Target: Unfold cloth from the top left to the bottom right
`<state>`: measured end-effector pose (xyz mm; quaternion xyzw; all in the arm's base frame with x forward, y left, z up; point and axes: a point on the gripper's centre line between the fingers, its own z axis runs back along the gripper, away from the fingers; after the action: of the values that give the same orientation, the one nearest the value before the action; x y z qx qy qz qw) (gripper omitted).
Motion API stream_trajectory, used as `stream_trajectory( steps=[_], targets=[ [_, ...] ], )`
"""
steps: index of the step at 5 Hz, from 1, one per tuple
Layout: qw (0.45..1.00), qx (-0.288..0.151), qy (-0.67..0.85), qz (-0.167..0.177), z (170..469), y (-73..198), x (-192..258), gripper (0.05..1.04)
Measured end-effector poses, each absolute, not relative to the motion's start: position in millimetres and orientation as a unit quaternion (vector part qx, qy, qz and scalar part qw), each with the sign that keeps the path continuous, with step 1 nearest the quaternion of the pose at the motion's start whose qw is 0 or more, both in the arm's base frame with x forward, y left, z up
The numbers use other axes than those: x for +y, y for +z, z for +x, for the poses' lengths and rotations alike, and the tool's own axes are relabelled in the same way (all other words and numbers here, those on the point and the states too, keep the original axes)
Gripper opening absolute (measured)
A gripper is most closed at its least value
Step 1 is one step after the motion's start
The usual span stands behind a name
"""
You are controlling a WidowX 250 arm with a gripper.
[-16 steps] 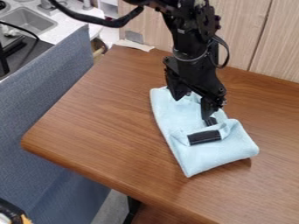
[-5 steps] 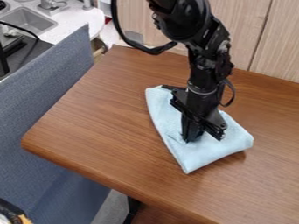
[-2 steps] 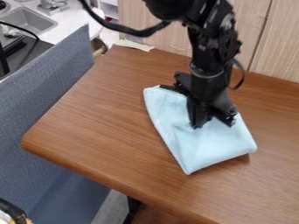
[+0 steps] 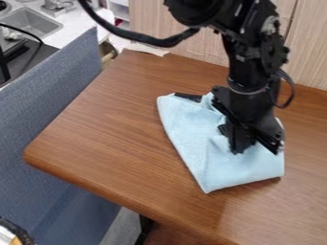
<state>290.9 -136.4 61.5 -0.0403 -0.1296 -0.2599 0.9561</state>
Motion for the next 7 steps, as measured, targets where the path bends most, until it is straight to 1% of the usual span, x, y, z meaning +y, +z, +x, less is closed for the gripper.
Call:
stream_trajectory(
  steps=[1, 2, 3, 4, 5, 6, 7],
  targets=[
    [0.949, -0.118, -0.286, -0.051, 273, 52, -150, 0.056],
    [0.943, -0.085, -0.317, -0.062, 252, 32, -165, 0.056],
    [0.939, -0.063, -0.332, -0.066, 242, 14, -170, 0.056],
    [0.937, -0.046, -0.341, -0.064, 238, -1, -170, 0.078],
    [0.936, -0.034, -0.347, -0.056, 233, -4, -174, 0.229],
    [0.937, -0.035, -0.343, -0.056, 233, -5, -174, 0.492],
    [0.937, -0.039, -0.345, -0.051, 236, -3, -173, 0.804]
  ],
)
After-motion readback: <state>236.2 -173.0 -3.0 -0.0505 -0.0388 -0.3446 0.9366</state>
